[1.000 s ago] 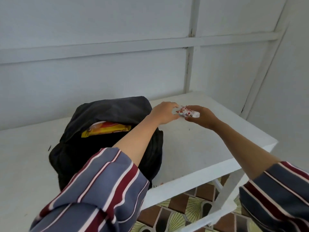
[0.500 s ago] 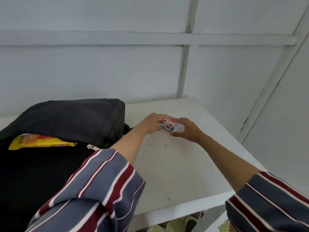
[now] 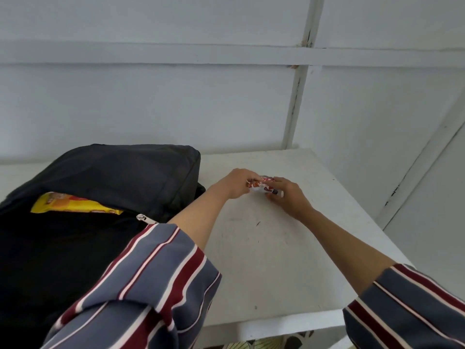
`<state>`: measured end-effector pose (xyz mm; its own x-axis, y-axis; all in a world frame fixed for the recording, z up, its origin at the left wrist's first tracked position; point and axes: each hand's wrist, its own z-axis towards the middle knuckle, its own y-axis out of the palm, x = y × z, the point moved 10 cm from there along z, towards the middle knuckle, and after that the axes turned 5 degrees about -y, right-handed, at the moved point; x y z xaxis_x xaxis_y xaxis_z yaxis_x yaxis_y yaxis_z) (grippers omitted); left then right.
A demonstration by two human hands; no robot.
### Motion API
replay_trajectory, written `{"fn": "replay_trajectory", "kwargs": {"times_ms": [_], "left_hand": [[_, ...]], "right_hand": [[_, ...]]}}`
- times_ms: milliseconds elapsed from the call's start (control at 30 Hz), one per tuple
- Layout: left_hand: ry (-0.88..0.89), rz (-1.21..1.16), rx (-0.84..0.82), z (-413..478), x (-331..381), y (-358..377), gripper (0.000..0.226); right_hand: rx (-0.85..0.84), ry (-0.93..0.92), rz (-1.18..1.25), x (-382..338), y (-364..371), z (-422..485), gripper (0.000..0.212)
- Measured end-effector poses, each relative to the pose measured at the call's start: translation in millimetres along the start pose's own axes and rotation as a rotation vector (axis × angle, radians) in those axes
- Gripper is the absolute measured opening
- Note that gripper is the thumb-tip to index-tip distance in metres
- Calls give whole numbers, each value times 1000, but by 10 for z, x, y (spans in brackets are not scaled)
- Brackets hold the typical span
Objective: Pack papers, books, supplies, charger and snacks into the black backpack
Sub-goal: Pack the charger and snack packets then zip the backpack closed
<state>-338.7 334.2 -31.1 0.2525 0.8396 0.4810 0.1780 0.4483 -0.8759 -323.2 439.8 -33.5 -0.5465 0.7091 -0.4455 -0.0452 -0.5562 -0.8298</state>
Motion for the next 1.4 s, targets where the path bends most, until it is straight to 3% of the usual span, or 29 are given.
{"fn": "replay_trajectory", "kwargs": {"times_ms": [233, 500, 900, 1067, 1200, 1400], "left_hand": [[49, -86, 172, -369, 149, -553, 51], [142, -59, 444, -1179, 187, -1318, 47], [178, -111, 464, -2628, -678, -1964, 53], [184, -70, 586, -3072, -1140, -2082, 20], [175, 14, 494, -3170, -1397, -2039, 2], [63, 112, 361, -3044, -1590, -2003, 39]], "right_hand": [[102, -137, -10, -518, -465, 126, 31], [232, -275, -55, -1588, -740, 125, 30], [312, -247, -10, -3131, -306, -16, 31], [342, -176, 27, -3419, -84, -182, 34], [285, -233, 79, -3633, 72, -291, 35], [164, -414, 179, -3864, 353, -446, 36]]}}
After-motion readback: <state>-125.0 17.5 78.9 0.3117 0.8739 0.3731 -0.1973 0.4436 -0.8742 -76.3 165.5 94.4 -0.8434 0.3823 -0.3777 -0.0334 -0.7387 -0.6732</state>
